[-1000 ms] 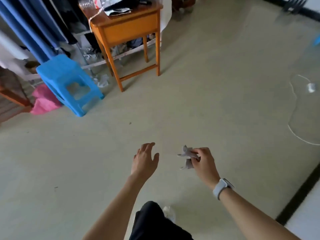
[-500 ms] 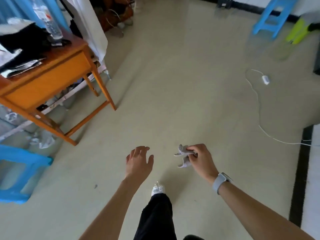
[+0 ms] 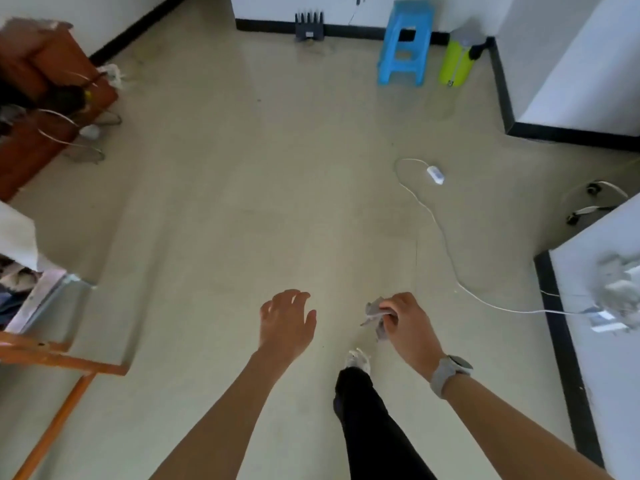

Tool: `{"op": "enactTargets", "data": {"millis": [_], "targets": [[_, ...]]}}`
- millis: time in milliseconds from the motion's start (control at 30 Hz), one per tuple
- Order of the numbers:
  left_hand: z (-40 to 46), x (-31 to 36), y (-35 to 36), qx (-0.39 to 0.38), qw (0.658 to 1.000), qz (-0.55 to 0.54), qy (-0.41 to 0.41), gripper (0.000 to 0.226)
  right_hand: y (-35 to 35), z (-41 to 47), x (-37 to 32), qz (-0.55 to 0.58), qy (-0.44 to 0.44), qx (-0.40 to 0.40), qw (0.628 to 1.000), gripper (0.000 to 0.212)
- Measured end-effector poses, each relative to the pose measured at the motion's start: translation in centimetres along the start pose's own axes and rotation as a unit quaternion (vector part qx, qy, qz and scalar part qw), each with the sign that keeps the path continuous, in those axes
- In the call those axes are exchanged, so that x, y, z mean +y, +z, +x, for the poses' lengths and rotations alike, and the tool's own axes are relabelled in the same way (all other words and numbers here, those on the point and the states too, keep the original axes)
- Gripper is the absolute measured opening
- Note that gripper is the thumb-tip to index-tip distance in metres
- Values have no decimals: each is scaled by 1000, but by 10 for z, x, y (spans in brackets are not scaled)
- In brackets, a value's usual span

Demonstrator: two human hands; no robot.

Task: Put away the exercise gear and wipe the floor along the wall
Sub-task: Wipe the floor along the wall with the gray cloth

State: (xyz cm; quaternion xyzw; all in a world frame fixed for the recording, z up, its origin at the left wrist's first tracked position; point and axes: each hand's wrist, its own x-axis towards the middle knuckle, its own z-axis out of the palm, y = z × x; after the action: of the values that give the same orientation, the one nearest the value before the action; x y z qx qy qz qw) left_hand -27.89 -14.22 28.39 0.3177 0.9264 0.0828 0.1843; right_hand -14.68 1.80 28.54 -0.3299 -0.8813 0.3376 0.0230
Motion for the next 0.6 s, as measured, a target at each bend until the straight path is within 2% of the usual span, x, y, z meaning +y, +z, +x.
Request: {"op": "enactTargets", "data": {"millis": [100, 233, 433, 600], "targets": [[99, 31, -29, -23, 1000, -12, -11, 40, -35, 100, 11, 0, 16, 1, 1000, 20], [212, 60, -78, 5, 1000, -26, -14, 40, -77, 224, 6, 3, 16, 6, 1000, 19], [377, 48, -114, 3, 997, -28, -74, 38, -102, 413, -2, 26, 1, -4, 1000, 19], [568, 46, -150, -1, 997, -40, -73, 37, -121, 592, -2, 52, 23, 20, 998, 17]]}}
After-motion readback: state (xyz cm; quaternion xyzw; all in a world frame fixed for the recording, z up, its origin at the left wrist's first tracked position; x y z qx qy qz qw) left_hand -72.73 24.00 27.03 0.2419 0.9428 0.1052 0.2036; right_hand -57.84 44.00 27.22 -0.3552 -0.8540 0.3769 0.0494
